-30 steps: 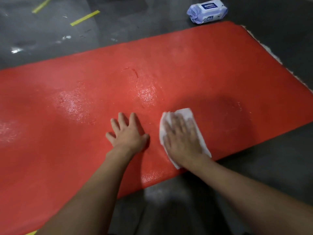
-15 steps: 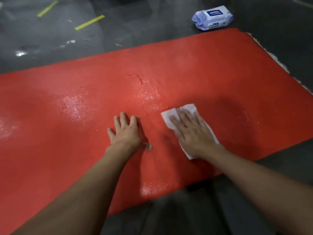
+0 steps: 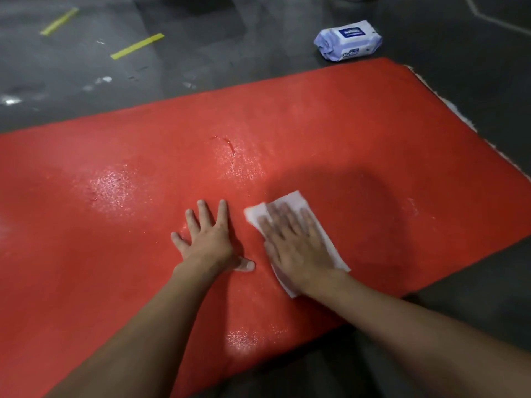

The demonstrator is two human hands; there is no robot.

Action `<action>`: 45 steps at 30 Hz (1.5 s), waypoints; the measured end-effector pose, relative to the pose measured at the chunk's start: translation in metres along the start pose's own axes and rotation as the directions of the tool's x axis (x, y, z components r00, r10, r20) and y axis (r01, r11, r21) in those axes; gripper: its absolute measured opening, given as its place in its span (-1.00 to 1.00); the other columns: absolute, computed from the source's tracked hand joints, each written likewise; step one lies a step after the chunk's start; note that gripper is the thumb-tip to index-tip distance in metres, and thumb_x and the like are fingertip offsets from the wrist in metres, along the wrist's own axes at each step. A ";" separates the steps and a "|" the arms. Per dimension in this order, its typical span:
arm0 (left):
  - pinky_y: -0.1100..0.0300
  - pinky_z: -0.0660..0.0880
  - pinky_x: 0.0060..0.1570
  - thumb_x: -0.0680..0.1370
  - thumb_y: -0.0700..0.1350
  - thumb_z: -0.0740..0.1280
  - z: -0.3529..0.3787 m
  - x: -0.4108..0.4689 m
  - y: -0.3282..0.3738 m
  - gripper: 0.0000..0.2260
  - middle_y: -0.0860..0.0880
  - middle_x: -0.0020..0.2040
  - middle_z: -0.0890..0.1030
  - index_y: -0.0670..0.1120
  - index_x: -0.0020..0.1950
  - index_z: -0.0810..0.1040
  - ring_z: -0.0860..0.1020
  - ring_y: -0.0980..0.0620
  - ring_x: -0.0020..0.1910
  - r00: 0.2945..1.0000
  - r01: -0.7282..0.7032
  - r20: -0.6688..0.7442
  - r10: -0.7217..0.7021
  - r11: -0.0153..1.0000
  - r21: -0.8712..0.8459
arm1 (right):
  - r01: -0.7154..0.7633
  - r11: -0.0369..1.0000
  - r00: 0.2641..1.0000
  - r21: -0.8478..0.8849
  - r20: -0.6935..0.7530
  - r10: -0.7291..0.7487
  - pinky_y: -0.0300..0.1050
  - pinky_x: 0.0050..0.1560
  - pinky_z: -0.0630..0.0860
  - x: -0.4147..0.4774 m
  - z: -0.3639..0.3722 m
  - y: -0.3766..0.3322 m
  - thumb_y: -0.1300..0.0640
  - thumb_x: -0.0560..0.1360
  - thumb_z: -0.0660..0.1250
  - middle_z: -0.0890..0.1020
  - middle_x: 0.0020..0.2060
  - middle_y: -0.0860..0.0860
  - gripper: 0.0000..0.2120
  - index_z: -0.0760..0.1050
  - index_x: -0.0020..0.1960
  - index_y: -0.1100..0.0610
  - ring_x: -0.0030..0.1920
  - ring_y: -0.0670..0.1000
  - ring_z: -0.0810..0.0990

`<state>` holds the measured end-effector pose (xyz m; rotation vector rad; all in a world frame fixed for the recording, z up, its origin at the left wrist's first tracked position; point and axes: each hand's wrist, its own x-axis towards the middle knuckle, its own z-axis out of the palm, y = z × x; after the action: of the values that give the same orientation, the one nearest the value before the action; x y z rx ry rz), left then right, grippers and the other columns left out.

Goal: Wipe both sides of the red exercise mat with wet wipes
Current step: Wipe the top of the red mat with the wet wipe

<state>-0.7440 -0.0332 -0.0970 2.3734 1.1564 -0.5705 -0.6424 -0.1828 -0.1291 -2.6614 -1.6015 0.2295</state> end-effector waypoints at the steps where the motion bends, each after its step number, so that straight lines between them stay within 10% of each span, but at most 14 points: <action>1: -0.37 -0.20 0.41 0.17 0.26 0.60 0.000 -0.001 -0.002 0.31 -0.03 0.54 -0.44 0.18 0.55 -0.34 -0.40 -0.13 0.52 1.000 -0.009 -0.008 0.009 1.000 -0.006 | 0.111 0.994 0.994 -0.007 0.018 -0.111 0.17 0.56 -0.05 -0.002 -0.002 0.006 -0.09 0.63 -0.19 0.07 0.60 0.01 -0.44 0.11 0.60 -0.02 0.60 0.05 -0.01; 3: -0.34 -0.20 0.43 0.19 0.28 0.58 -0.001 -0.006 -0.004 0.28 -0.02 0.55 -0.42 0.18 0.56 -0.31 -0.39 -0.10 0.53 0.999 -0.024 -0.026 0.023 1.000 -0.015 | 0.221 0.972 0.975 -0.081 0.058 -0.216 0.13 0.56 -0.07 0.002 -0.009 0.036 -0.07 0.63 -0.24 0.02 0.60 -0.01 -0.45 0.03 0.61 -0.04 0.60 0.02 -0.07; 8: -0.32 -0.24 0.45 0.22 0.26 0.58 -0.001 -0.011 -0.002 0.24 -0.01 0.56 -0.41 0.18 0.57 -0.29 -0.39 -0.09 0.53 0.999 -0.016 -0.032 0.014 0.999 -0.042 | -0.209 0.978 0.977 -0.021 -0.036 0.208 0.14 0.55 -0.19 0.010 -0.003 0.023 -0.06 0.65 -0.23 -0.14 0.61 -0.01 -0.46 -0.16 0.62 -0.04 0.59 0.01 -0.22; 13: -0.30 -0.20 0.46 0.21 0.29 0.56 -0.002 -0.011 -0.004 0.24 -0.01 0.57 -0.38 0.18 0.57 -0.28 -0.35 -0.09 0.55 0.999 -0.026 -0.033 0.025 0.999 -0.022 | 0.269 0.957 0.961 -0.108 0.097 -0.259 0.16 0.56 -0.07 0.010 -0.011 0.049 -0.06 0.60 -0.30 -0.01 0.61 0.00 -0.42 -0.03 0.61 -0.05 0.60 0.04 -0.11; 17: -0.28 -0.18 0.48 0.19 0.31 0.57 -0.001 -0.011 -0.005 0.24 0.00 0.58 -0.33 0.20 0.57 -0.25 -0.32 -0.07 0.56 0.998 -0.024 -0.058 0.022 1.000 -0.020 | -0.232 0.972 0.971 -0.029 -0.061 0.230 0.13 0.56 -0.17 0.023 -0.007 0.046 -0.03 0.64 -0.25 -0.03 0.61 0.01 -0.45 -0.06 0.62 -0.03 0.60 0.03 -0.13; 23: -0.29 -0.18 0.47 0.17 0.28 0.59 -0.003 -0.008 -0.002 0.26 -0.01 0.58 -0.32 0.20 0.57 -0.25 -0.32 -0.08 0.56 0.999 -0.007 -0.037 0.006 0.999 -0.032 | 0.311 0.930 0.950 -0.197 0.041 -0.309 0.19 0.54 0.04 0.023 -0.010 0.061 -0.01 0.64 -0.14 0.12 0.59 0.05 -0.47 0.09 0.60 -0.01 0.60 0.09 0.02; 27: -0.29 -0.18 0.47 0.13 0.26 0.61 -0.004 -0.008 -0.001 0.27 -0.01 0.59 -0.28 0.21 0.57 -0.21 -0.30 -0.08 0.56 0.999 0.004 -0.047 -0.006 0.999 -0.045 | -0.217 0.975 0.975 -0.041 -0.061 0.215 0.16 0.55 -0.16 0.037 -0.011 0.048 -0.05 0.64 -0.22 -0.01 0.61 0.03 -0.46 -0.03 0.62 -0.05 0.60 0.08 -0.12; 32: -0.32 -0.12 0.45 0.10 0.28 0.62 -0.010 -0.004 0.001 0.26 -0.01 0.60 -0.24 0.20 0.56 -0.15 -0.26 -0.10 0.57 1.000 0.016 -0.004 -0.016 0.999 -0.028 | 0.255 0.962 0.967 -0.099 0.042 -0.252 0.16 0.56 -0.05 0.031 -0.014 0.055 -0.08 0.64 -0.22 0.05 0.60 -0.02 -0.46 0.09 0.60 -0.08 0.60 0.04 -0.04; 37: -0.27 0.26 0.24 0.23 0.37 0.50 -0.022 0.003 0.001 -0.17 0.00 0.38 0.20 0.25 0.37 0.18 0.18 -0.14 0.41 0.993 0.029 -0.111 -0.031 0.999 -0.019 | -0.159 0.987 0.987 -0.026 -0.035 0.158 0.19 0.55 -0.19 0.041 -0.004 0.034 -0.08 0.65 -0.17 -0.06 0.61 -0.03 -0.46 -0.03 0.62 -0.07 0.60 0.06 -0.15; 42: -0.31 0.24 0.27 0.24 0.32 0.52 -0.020 0.007 0.006 -0.17 -0.04 0.31 0.22 0.14 0.36 0.17 0.19 -0.15 0.36 0.982 0.061 -0.180 -0.054 0.998 0.031 | 0.311 0.936 0.950 -0.164 0.027 -0.311 0.17 0.55 0.01 0.043 -0.011 0.061 -0.04 0.65 -0.13 0.14 0.59 0.01 -0.48 0.14 0.59 -0.02 0.59 0.07 0.03; 45: -0.43 0.05 0.37 0.26 0.33 0.51 -0.015 0.010 0.002 -0.02 -0.09 0.52 0.02 0.11 0.48 0.03 -0.06 -0.17 0.54 0.983 0.082 -0.168 -0.078 0.997 0.015 | -0.121 0.991 0.992 -0.057 -0.039 0.119 0.11 0.56 -0.20 0.056 -0.013 0.062 -0.07 0.63 -0.21 -0.03 0.62 -0.01 -0.45 -0.02 0.62 -0.05 0.60 0.03 -0.15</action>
<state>-0.7341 -0.0201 -0.0898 2.4405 1.3296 -0.4171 -0.5603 -0.1618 -0.1291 -2.7930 -1.4622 0.1382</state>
